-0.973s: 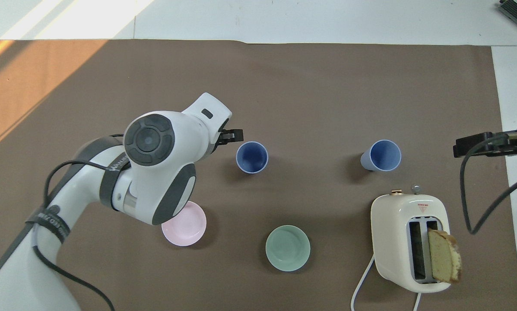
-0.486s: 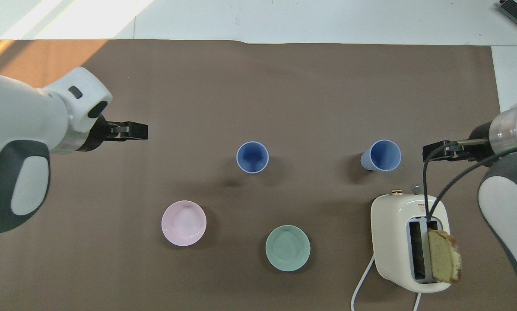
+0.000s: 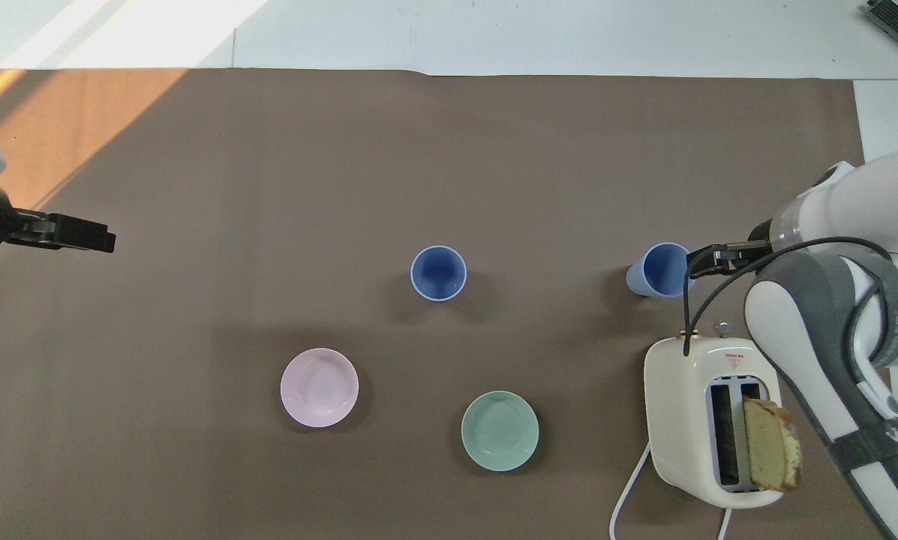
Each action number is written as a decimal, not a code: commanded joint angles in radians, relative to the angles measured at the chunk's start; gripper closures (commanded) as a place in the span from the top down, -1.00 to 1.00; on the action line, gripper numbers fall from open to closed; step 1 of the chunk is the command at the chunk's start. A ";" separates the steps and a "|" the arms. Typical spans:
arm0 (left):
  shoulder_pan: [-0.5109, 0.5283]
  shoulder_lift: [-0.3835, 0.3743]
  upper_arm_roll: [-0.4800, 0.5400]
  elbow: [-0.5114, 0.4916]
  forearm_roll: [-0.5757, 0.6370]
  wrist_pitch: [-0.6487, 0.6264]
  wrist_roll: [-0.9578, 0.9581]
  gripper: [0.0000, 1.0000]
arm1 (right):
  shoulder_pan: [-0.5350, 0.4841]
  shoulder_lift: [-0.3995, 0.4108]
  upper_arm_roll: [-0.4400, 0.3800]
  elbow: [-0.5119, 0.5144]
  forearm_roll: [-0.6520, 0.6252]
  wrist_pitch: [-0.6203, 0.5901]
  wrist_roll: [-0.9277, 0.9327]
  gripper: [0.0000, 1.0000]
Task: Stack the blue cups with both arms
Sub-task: 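Grasp the other blue cup with the right gripper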
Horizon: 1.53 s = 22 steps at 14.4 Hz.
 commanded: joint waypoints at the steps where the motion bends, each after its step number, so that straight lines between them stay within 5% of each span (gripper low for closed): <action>1: 0.048 0.008 -0.014 0.035 0.021 -0.043 0.033 1.00 | -0.006 0.042 0.003 -0.030 0.017 0.076 0.018 1.00; 7: 0.064 0.002 -0.012 0.060 0.095 -0.046 0.024 1.00 | -0.003 0.125 0.003 -0.056 0.015 0.176 0.013 1.00; 8: 0.064 0.000 -0.012 0.055 0.095 -0.047 0.021 1.00 | -0.003 0.125 0.003 -0.056 0.011 0.174 0.001 0.63; 9: 0.064 -0.001 -0.012 0.057 0.095 -0.053 0.021 1.00 | 0.000 0.125 0.005 -0.055 0.006 0.174 -0.020 -0.36; 10: 0.065 -0.001 -0.012 0.058 0.095 -0.053 0.021 1.00 | 0.014 0.126 0.005 -0.053 0.005 0.173 -0.042 -0.99; 15: 0.064 0.000 -0.012 0.058 0.095 -0.046 0.024 1.00 | 0.014 0.129 0.005 -0.020 0.015 0.158 -0.044 -1.00; 22: 0.051 0.000 -0.020 0.060 0.095 -0.049 0.024 1.00 | 0.017 0.122 0.008 0.206 0.061 -0.060 -0.030 -1.00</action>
